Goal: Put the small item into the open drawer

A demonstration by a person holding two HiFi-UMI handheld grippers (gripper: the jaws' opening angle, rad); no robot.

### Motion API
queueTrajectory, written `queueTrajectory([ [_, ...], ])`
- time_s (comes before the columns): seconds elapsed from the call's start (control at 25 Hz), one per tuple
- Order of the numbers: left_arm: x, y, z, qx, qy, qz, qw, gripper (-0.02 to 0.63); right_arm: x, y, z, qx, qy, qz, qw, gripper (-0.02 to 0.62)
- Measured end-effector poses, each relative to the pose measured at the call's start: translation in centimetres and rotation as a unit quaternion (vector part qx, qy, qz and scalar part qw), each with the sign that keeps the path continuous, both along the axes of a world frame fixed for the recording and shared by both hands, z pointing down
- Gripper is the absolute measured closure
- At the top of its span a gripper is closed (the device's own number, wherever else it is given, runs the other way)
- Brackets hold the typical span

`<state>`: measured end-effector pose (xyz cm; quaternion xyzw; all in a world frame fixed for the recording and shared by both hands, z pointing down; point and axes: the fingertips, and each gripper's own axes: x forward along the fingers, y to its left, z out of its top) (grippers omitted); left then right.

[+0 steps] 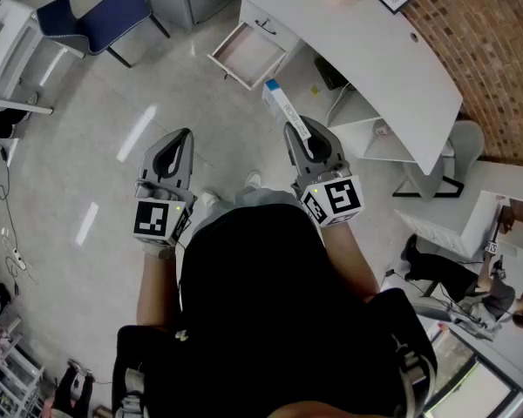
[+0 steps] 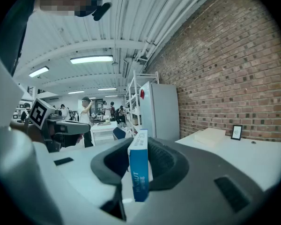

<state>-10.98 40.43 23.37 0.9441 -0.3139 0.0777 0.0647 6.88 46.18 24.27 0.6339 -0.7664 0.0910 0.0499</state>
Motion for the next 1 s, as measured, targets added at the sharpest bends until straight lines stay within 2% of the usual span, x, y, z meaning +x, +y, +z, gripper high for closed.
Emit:
queueTrajectory([
  [0.4, 5.1, -0.8, 0.2, 0.001, -0.003, 0.002, 1.0, 0.604, 4.3, -1.1, 0.7, 0.003, -0.016, -0.015, 1.0, 0.495],
  [0.72, 8.8, -1.9, 1.8, -0.013, -0.018, 0.006, 0.9997, 0.604, 7.5, -2.8, 2.5, -0.008, -0.028, -0.023, 0.999, 0.494],
  [1.0, 10.0, -6.7, 3.8, -0.036, -0.019, 0.021, 0.9989, 0.603, 8.0, -7.5, 4.1, -0.029, -0.023, -0.018, 0.999, 0.494],
])
